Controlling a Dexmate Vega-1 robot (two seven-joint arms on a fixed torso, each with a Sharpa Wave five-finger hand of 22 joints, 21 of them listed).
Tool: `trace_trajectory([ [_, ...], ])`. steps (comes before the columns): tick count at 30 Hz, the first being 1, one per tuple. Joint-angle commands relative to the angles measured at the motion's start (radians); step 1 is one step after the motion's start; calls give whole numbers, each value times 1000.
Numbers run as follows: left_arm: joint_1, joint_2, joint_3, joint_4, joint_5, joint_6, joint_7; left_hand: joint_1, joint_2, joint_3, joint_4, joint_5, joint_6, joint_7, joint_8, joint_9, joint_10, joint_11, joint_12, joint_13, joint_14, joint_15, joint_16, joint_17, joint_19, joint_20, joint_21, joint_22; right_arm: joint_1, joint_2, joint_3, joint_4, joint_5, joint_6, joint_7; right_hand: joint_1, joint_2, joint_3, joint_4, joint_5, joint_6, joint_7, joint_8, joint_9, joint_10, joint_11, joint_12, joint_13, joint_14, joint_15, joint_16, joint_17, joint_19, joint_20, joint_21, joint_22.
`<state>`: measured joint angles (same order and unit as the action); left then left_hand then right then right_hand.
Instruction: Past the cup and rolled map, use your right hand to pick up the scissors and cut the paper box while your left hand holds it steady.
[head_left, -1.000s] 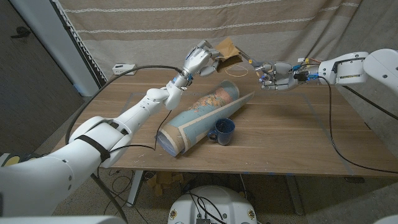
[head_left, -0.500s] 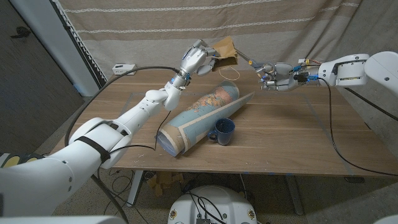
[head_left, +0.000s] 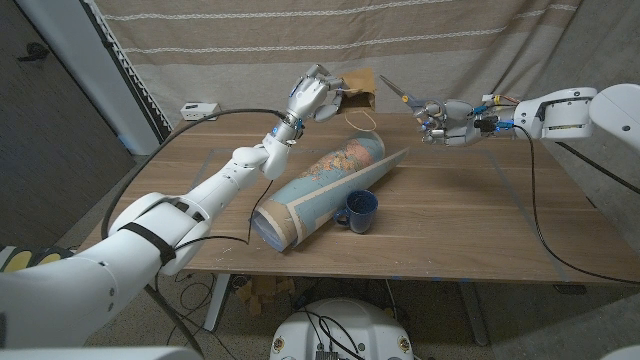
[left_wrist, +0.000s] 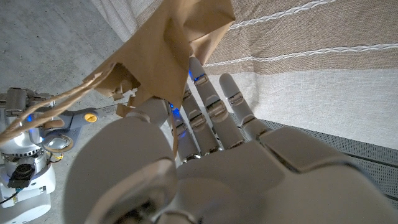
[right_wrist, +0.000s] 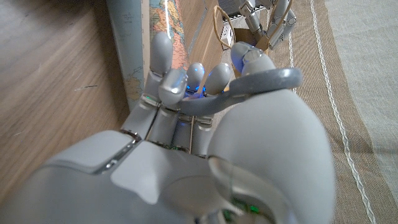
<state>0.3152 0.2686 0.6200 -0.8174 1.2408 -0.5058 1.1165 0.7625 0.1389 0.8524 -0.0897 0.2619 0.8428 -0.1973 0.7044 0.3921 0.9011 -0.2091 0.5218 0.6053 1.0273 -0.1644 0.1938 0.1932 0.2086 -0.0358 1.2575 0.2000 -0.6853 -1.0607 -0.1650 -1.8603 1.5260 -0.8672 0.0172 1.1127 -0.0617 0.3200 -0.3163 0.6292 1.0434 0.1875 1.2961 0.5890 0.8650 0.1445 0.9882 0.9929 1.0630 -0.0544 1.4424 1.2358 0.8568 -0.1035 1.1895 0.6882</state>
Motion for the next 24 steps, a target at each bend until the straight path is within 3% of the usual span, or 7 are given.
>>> trace_trajectory([
  [1, 18, 0, -25, -22, -1, 7, 1, 7, 11, 12, 2, -1, 31, -17, 8, -1, 13, -6, 4, -1, 1, -71, -1, 2, -4, -143, 7, 1, -7, -8, 3, -6, 20, 8, -12, 109, 106, 159, 149, 13, 8, -1, 171, 362, 319, -168, 107, 0, 109, -158, 9, 1, -14, -78, 17, -1],
  [20, 72, 0, -92, -83, 35, 31, 1, 9, 11, 13, -2, -6, 35, -17, 9, -10, 14, -6, 4, -4, 6, -71, 1, 3, -7, -144, 10, 1, -15, -11, -3, -15, 1, 36, 29, 88, 92, 185, 149, 54, 11, -6, 156, 385, 326, -171, 88, 2, 109, -158, 34, -1, -31, -86, 96, -23],
  [24, 82, 2, -96, -85, 37, 30, 1, 12, 11, 12, -7, -8, 38, -15, 10, -11, 16, -6, 5, -5, 10, -72, 2, 3, -6, -145, 14, 2, -14, -5, -10, -18, -11, 45, 40, 84, 91, 190, 148, 63, 9, -9, 163, 404, 328, -170, 89, 11, 114, -157, 40, -1, -28, -90, 116, -31],
])
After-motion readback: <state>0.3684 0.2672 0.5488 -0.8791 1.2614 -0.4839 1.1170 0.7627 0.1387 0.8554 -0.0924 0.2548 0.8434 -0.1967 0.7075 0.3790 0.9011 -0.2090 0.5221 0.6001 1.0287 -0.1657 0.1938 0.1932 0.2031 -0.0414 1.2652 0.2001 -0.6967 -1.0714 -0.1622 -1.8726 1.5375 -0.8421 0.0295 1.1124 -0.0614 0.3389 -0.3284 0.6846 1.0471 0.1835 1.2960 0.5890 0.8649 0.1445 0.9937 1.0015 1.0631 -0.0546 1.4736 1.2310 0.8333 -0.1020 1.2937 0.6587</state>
